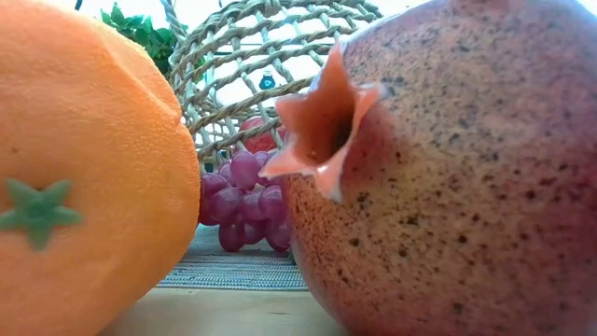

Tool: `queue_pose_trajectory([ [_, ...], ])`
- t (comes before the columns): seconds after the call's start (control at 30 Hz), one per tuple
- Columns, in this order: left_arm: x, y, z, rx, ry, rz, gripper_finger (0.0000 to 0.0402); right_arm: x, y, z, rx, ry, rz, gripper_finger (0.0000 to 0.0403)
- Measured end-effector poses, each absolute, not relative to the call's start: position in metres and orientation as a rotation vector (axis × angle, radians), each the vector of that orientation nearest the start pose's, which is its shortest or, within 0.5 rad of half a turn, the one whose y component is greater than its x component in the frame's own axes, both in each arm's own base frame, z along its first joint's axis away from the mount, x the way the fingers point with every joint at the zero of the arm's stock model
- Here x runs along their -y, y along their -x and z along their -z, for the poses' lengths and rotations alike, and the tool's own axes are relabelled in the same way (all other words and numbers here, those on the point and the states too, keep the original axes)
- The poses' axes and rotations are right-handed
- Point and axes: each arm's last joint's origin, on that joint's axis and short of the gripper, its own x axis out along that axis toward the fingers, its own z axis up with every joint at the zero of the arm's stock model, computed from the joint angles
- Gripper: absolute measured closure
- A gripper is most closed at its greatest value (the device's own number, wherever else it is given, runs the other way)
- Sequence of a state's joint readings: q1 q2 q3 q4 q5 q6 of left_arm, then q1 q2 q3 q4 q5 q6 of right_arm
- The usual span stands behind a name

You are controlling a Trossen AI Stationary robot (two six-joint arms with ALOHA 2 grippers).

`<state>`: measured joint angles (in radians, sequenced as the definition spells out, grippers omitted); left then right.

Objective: Build produce basket
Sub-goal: Put the pomegranate into the basket

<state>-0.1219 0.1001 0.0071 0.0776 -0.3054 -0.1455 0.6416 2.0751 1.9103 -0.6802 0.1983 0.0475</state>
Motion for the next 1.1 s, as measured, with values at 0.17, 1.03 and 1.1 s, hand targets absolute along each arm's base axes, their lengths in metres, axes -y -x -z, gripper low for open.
queue_pose_trajectory([
  [0.17, 0.004, -0.102, -0.165, -0.002, 0.142, -0.184, 0.0010, -0.287, -0.380, -0.240, -0.895, 0.305, -0.405, 0.0012],
  [1.03, 0.004, -0.103, -0.165, -0.009, 0.140, -0.185, 0.0010, -0.278, -0.373, -0.165, -1.083, 0.334, -0.343, 0.0012],
  [1.1, 0.004, -0.103, -0.165, -0.009, 0.140, -0.185, 0.0010, -0.276, -0.373, -0.163, -1.087, 0.331, -0.343, 0.0012],
])
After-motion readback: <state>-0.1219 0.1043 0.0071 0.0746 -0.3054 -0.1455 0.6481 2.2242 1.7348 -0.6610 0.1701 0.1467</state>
